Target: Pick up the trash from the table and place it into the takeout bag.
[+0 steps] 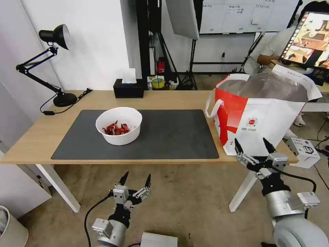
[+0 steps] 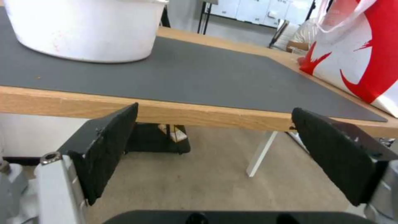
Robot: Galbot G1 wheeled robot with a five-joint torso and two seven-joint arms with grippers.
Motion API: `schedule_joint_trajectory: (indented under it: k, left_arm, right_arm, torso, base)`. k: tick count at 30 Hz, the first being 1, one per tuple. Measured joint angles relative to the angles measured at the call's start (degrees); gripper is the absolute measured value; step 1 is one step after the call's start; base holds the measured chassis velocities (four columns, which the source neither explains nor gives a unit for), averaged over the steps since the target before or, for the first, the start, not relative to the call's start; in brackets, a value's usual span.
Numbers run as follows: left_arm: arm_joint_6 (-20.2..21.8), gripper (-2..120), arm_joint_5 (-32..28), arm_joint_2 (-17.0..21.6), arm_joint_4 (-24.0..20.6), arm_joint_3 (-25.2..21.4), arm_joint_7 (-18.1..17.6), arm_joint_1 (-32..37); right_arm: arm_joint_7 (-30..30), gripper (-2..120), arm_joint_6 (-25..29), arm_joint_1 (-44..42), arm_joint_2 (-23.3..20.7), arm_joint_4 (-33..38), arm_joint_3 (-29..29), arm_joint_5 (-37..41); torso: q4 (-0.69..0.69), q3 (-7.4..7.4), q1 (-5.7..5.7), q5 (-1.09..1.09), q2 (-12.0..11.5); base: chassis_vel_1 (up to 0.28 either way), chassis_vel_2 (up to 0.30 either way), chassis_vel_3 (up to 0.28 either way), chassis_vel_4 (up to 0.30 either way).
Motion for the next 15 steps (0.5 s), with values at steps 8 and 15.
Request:
schedule_joint_trajectory:
  k: [8, 15]
  left_arm:
    - [-0.2, 100, 0.1, -0.6, -0.3, -0.2, 0.0, 0.3]
    - [-0.2, 100, 0.1, -0.2, -0.3, -0.2, 0.0, 0.0]
  right_arm:
    - [0.5, 100, -2.6, -4.0, 3.5, 1.6, -0.3, -4.4]
    - [2.4, 100, -6.6, -5.4, 5.1, 3.3, -1.0, -4.6]
  torso:
    - [0.0, 0.0, 0.0, 0.0, 0.0]
    - [0.0, 0.0, 0.0, 0.0, 0.0]
  base:
    - [0.0, 0.0, 0.0, 0.0]
    - [0.0, 0.0, 0.0, 0.0]
